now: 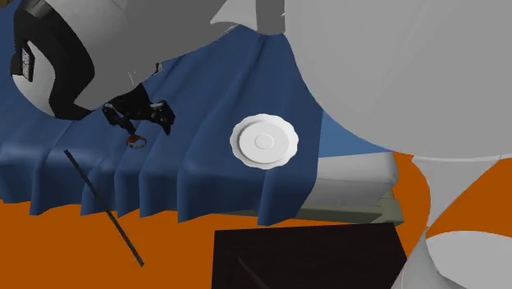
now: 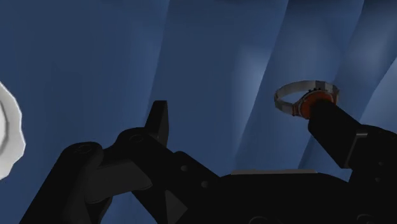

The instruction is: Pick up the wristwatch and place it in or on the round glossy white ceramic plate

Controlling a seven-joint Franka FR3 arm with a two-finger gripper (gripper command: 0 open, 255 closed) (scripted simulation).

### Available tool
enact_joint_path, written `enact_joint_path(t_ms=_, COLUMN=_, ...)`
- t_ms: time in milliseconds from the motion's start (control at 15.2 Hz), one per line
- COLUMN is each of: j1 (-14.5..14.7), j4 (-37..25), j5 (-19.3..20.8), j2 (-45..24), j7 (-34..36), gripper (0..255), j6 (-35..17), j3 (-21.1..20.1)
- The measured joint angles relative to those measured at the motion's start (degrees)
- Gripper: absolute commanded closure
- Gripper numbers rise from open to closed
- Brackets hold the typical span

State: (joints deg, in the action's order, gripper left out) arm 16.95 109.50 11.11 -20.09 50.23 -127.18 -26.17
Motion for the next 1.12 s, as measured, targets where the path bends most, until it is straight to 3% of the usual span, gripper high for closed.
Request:
enact_joint_path(t_ms=396, j1=6.5, j4=-14.5, j5=4.8, j2=-12.7, j7=5.0, gripper=0, j6=2.8, j3=1.6)
enact_joint_path(t_ms=1122, j1=8.2, j4=-15.8, j5=6.9, j2=-17.9, j7=6.4, gripper=0, j6=-0.9, j3=3.1)
